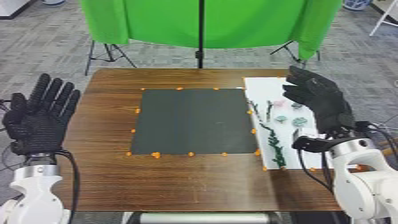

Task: Arrange flowers

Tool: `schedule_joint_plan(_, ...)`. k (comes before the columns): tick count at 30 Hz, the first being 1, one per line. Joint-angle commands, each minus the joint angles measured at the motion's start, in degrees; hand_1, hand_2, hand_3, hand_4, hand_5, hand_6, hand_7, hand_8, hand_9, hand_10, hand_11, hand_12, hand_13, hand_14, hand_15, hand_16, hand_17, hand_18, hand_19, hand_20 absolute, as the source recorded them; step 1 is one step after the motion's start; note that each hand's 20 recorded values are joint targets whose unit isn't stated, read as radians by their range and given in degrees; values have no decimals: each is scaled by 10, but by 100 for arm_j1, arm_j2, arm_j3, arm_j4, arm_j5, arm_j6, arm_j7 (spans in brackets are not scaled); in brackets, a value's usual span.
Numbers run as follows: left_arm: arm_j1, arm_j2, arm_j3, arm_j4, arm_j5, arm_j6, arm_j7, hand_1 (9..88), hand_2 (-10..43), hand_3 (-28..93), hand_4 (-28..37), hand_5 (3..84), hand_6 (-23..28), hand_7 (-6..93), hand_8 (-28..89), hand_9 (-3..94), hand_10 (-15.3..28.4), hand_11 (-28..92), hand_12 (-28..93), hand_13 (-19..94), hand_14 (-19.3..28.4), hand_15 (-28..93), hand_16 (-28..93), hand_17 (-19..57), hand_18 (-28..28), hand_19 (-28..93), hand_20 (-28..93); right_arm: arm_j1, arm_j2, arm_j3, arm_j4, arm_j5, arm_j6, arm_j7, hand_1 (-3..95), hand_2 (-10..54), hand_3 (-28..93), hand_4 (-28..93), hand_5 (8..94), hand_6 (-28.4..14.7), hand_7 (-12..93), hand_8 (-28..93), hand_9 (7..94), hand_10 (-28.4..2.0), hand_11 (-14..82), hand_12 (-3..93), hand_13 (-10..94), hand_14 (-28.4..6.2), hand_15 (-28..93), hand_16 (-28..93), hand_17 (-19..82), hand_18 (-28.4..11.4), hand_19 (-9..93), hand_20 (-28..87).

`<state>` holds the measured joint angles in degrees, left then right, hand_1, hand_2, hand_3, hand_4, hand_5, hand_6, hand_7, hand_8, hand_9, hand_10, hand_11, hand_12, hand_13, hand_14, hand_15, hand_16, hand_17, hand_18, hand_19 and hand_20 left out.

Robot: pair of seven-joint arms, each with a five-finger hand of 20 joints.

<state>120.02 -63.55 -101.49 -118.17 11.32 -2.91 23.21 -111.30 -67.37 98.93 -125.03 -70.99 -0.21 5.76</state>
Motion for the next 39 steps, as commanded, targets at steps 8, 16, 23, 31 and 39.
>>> schedule_joint_plan(8, 145, -77, 94, 18, -86, -23, -94, 279, 103, 756, -283, 464, 99, 44, -79, 383, 148, 130, 67, 273, 146, 243, -60, -40, 135, 333, 95, -135, 143, 53, -166, -1165, 152, 249, 153, -43, 860, -282, 438, -48, 128, -125, 413, -169, 87, 115, 341, -166, 104, 201, 103, -184, 334, 157)
schedule_joint_plan(16, 265, -120, 60, -59, -137, 80, -136, 278, 103, 756, -283, 464, 99, 46, -78, 383, 149, 131, 69, 275, 146, 248, -60, -41, 136, 335, 97, -453, 503, -118, -431, -4784, 177, 1103, 229, -95, 826, -283, 589, -38, 189, -147, 590, -163, 228, 158, 501, -135, 380, 163, 162, -201, 575, 209)
schedule_joint_plan(23, 277, -100, 69, -89, -112, 247, -122, 279, 104, 755, -283, 469, 103, 54, -76, 388, 150, 137, 73, 279, 148, 250, -60, -42, 137, 338, 98, -829, 638, -174, -644, -6032, -321, 1716, 262, -95, 773, -283, 662, -19, 253, -164, 634, -160, 348, 200, 554, -130, 518, 169, 195, -210, 642, 215)
schedule_joint_plan(31, 250, -98, 111, -81, -4, 349, -159, 276, 105, 757, -283, 472, 105, 59, -76, 389, 155, 142, 79, 283, 152, 261, -60, -42, 138, 339, 99, -707, 872, -1000, -394, -7726, -669, 2356, 280, -95, 668, -283, 700, -16, 348, -179, 635, -171, 492, 255, 563, -151, 662, 209, 228, -228, 734, 229)
schedule_joint_plan(39, 223, -96, 125, -79, 74, 375, -222, 275, 106, 757, -283, 473, 106, 61, -76, 392, 158, 146, 82, 285, 153, 266, -61, -42, 138, 340, 99, -596, 913, -1355, -148, -8270, -1283, 2711, 281, -95, 669, -283, 717, -18, 383, -182, 642, -178, 541, 276, 567, -166, 711, 231, 232, -245, 774, 243)
